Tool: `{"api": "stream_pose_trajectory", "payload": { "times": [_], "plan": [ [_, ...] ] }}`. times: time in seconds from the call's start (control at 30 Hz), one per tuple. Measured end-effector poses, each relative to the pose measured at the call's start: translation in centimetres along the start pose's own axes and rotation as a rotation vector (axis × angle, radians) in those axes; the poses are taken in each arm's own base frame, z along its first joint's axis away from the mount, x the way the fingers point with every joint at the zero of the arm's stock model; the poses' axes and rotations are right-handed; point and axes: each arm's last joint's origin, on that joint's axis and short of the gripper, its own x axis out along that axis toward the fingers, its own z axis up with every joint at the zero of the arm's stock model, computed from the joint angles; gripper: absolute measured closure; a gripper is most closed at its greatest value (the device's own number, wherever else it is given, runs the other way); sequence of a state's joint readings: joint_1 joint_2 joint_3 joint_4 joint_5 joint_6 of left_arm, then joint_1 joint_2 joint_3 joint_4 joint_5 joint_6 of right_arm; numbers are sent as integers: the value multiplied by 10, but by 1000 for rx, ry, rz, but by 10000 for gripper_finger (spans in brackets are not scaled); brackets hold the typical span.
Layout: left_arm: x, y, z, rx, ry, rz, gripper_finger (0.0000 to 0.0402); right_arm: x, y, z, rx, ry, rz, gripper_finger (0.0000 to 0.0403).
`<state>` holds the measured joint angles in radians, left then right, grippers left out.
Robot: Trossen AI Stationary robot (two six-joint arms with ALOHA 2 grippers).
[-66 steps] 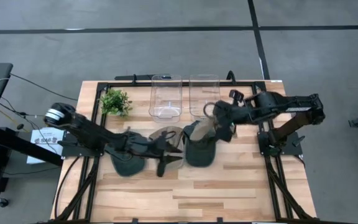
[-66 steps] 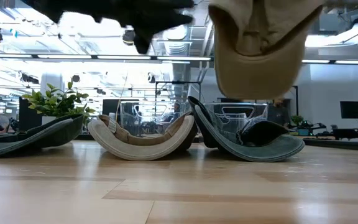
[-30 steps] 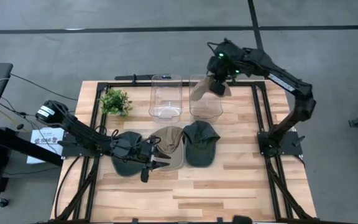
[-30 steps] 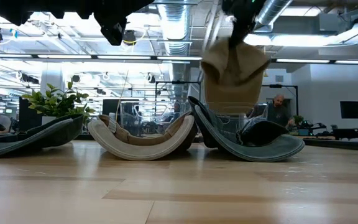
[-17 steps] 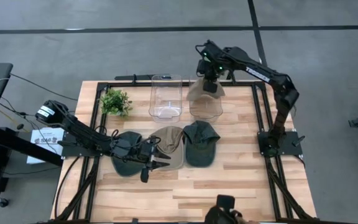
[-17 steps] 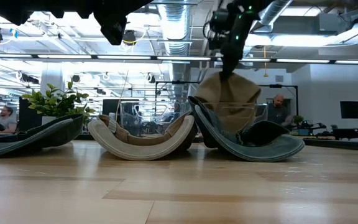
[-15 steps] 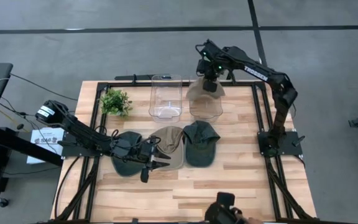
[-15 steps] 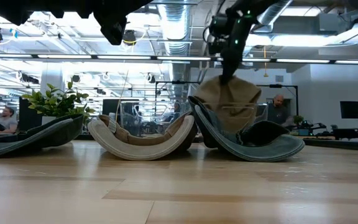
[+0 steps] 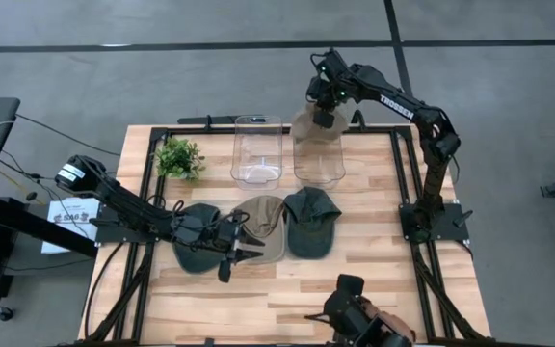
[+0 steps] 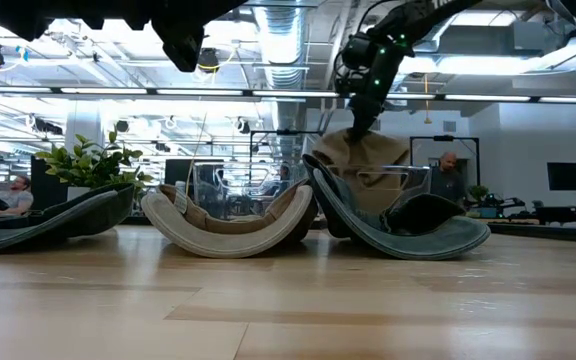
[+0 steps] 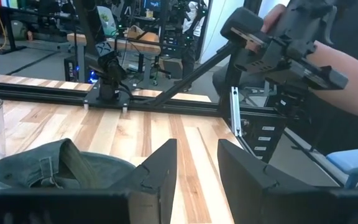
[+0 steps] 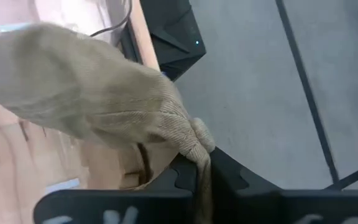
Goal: Pick & Place hat
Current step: Put the right brown cap into the right transparent bin
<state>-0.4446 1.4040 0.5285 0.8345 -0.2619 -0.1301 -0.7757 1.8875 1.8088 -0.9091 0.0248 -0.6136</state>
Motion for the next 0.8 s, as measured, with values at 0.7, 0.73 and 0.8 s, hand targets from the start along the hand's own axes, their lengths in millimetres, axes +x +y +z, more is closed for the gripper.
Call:
{"api": "stream_pose_trajectory", "payload": {
  "times": [0.7, 0.73, 0.8],
  "plan": [
    [0, 2, -1, 24, 3, 44, 289, 57, -8, -9, -8, 125, -50, 335],
    [0, 2, -1, 24, 3, 44, 289, 56, -9, -9, -8, 126, -62, 335],
    [0, 2, -1, 24, 3, 44, 289, 54, -9, -8, -8, 121, -74, 335]
  ]
}}
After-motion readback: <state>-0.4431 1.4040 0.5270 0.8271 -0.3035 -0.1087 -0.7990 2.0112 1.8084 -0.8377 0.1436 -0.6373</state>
